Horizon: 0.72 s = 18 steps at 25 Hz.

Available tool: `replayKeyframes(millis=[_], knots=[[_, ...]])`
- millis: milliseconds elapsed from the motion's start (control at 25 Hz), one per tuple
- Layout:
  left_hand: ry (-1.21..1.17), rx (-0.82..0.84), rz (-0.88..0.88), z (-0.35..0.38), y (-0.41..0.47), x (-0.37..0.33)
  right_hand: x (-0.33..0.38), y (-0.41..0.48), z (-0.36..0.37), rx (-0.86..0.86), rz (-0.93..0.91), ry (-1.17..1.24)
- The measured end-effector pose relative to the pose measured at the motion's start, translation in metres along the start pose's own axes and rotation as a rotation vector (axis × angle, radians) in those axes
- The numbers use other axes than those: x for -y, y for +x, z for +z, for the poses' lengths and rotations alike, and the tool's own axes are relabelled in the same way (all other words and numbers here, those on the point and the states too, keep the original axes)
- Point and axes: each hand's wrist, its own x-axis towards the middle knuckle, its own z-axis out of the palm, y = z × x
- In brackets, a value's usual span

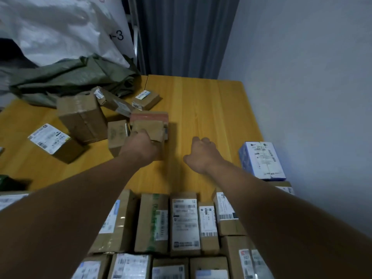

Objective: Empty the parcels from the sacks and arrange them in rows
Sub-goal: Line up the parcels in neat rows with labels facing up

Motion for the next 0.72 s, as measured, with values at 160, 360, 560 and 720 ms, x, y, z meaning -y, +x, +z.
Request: replayKeyframes(millis=[160, 360, 560, 720], knots=[[-0.081, 0.046, -0.005, -0.015, 0.017, 0.036, 0.044, 0.022, 0.024, 0.057, 0.008, 0.166], [-0.290, 0.060, -0.003, -0.015, 0.044, 0.051, 0.093, 0.057, 0.050, 0.021, -0.009, 0.384], [-0.492, 0.089, -0.044, -0.008, 0.048, 0.056, 0.101, 0.066, 0.066, -0.001, 0.081, 0.685], [-0.599, 0.076, -0.094, -0.005, 0.039, 0.058, 0.089, 0.042, 0.056, -0.024, 0.261, 0.891]])
